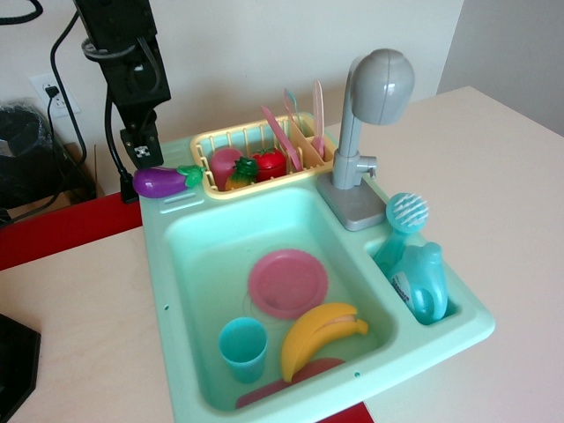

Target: Put eggplant on plate

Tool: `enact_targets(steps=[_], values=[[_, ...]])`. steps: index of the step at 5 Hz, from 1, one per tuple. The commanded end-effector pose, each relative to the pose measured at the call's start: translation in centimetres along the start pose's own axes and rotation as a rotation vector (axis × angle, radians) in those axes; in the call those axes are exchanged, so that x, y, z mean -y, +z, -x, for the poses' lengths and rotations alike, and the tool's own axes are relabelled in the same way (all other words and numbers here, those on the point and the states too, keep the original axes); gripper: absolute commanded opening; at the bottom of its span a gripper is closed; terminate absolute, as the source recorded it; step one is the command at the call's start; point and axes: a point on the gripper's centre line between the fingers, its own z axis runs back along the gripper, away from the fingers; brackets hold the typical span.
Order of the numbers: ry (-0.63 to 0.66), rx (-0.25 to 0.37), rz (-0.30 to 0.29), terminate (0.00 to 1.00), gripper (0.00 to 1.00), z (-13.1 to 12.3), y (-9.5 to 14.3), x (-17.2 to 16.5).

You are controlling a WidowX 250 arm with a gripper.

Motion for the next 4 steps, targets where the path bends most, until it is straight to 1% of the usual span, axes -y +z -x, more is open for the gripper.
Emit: enact_targets(steps=[1, 2, 3, 4], values=[[0.000, 0.000, 0.000, 0.00, 1.00, 0.0, 0.0, 0.0], [0.005, -0.011, 0.002, 0.00, 1.00, 0.1, -0.6, -0.3], [0.003, -0.037, 0.006, 0.00, 1.00, 0.1, -1.4, -0.3], [-0.001, -0.073, 0.008, 0.00, 1.00, 0.3, -2.8, 0.1]])
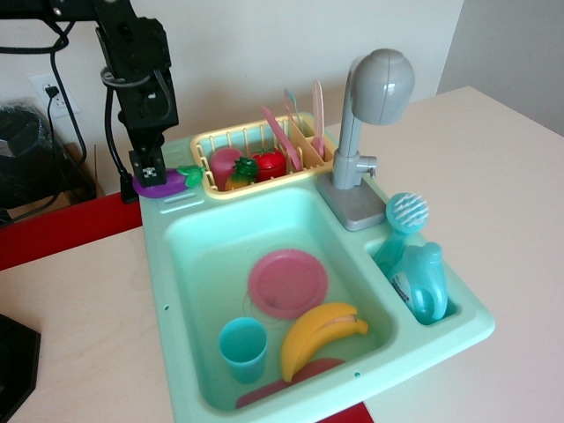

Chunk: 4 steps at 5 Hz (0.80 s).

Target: Put eggplant on plate

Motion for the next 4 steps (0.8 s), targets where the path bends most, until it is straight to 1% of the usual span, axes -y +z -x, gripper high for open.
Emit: enact_targets(steps=[1, 2, 3, 4], values=[[-0.003, -0.022, -0.009, 0.00, 1.00, -0.2, -1.6, 0.2], [0.003, -0.022, -0.007, 0.00, 1.00, -0.6, -2.9, 0.4], [0.033, 0.042, -0.052, 0.00, 0.00, -0.6, -3.9, 0.6], [0.054, 0.066, -0.078, 0.00, 0.00, -0.3, -4.0, 0.3]])
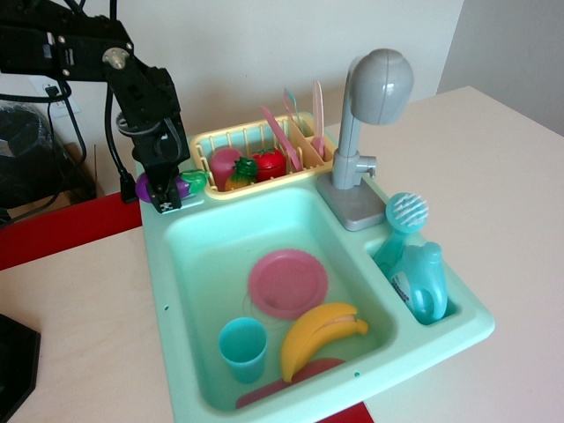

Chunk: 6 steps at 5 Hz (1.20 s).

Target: Put eggplant on plate

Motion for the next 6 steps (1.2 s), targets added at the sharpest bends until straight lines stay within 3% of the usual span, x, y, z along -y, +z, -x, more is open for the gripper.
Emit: enact_targets(steps=[1, 2, 3, 4, 6], values=[[0.008, 0.017, -0.019, 0.00, 0.00, 0.4, -0.3, -0.2], [-0.091, 0.119, -0.020, 0.00, 0.00, -1.9, 2.3, 2.0], [-0.169, 0.163, -0.014, 0.00, 0.00, -4.9, 4.1, 4.8], [-0.207, 0.171, 0.017, 0.00, 0.00, -6.8, 4.5, 7.5], [-0.254, 0.130, 0.066, 0.00, 0.00, -8.0, 2.5, 11.6]])
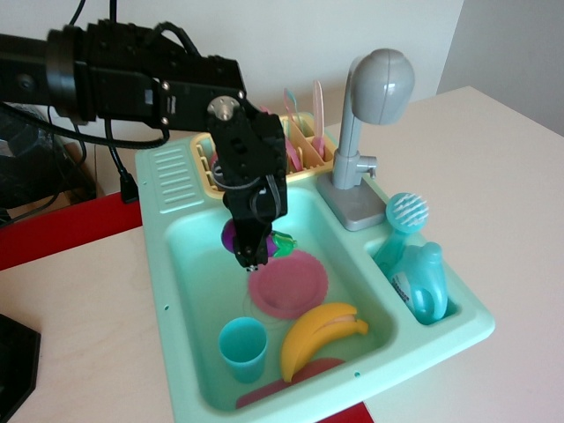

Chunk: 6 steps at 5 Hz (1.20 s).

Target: Put eggplant on plate

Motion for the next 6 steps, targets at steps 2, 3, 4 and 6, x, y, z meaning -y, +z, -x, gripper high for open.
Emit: enact_targets(steps=[2, 3, 4, 6], values=[[-0.004, 0.022, -0.023, 0.00, 0.00, -2.0, -2.0, 1.8], [0.022, 0.026, -0.028, 0.00, 1.00, -2.5, -2.0, 1.7], [0.066, 0.032, -0.012, 0.00, 1.00, -2.4, -1.7, 1.7], [0.095, 0.057, -0.020, 0.00, 1.00, 0.6, 1.6, 0.6]])
